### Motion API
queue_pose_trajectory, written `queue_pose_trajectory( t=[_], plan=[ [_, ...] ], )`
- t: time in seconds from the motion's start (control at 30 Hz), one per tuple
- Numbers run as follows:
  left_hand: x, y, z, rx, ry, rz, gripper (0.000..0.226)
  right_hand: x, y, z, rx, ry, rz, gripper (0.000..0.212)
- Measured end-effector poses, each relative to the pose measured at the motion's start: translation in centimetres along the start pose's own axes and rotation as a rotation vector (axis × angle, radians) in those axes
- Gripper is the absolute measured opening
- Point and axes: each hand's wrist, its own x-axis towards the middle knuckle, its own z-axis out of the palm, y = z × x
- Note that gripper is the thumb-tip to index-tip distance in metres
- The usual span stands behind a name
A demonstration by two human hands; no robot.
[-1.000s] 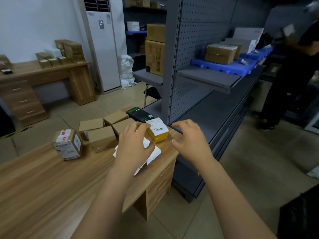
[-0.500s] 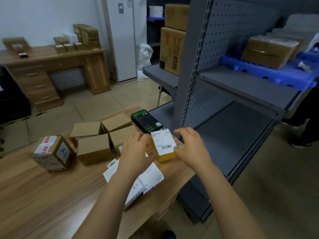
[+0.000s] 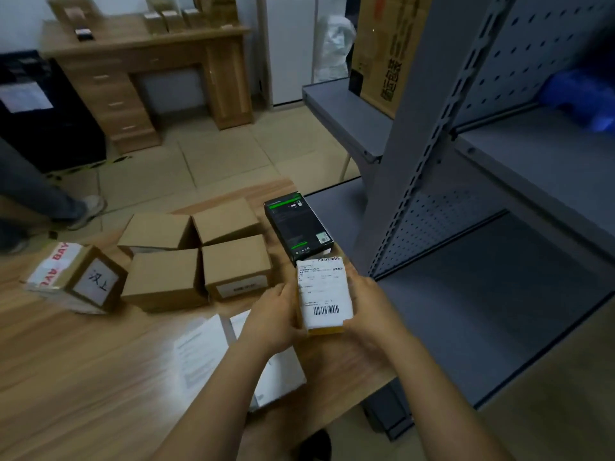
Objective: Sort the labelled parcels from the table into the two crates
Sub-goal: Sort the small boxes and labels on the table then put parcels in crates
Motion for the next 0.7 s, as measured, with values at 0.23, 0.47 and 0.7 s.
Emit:
queue_pose_trajectory(
  t=[0.23,0.47,0.7],
  plan=[
    [1.6,0.1,2.7,-0.321,-0.022,-0.035,0.104,0.7,1.1,0.4,0.123,-0.106,0.034,0.062],
    [0.2,0.0,1.8,-0.406,0.08,0.022,0.097,-0.7,-0.5,0.2,0.174,0.019,0.062,0.074],
    [-5.7,-3.3,-2.5,-0.489,0.322,0.091,0.088,-3.5,-6.7,1.4,0.176,0.159,-0.082,0.065]
  ],
)
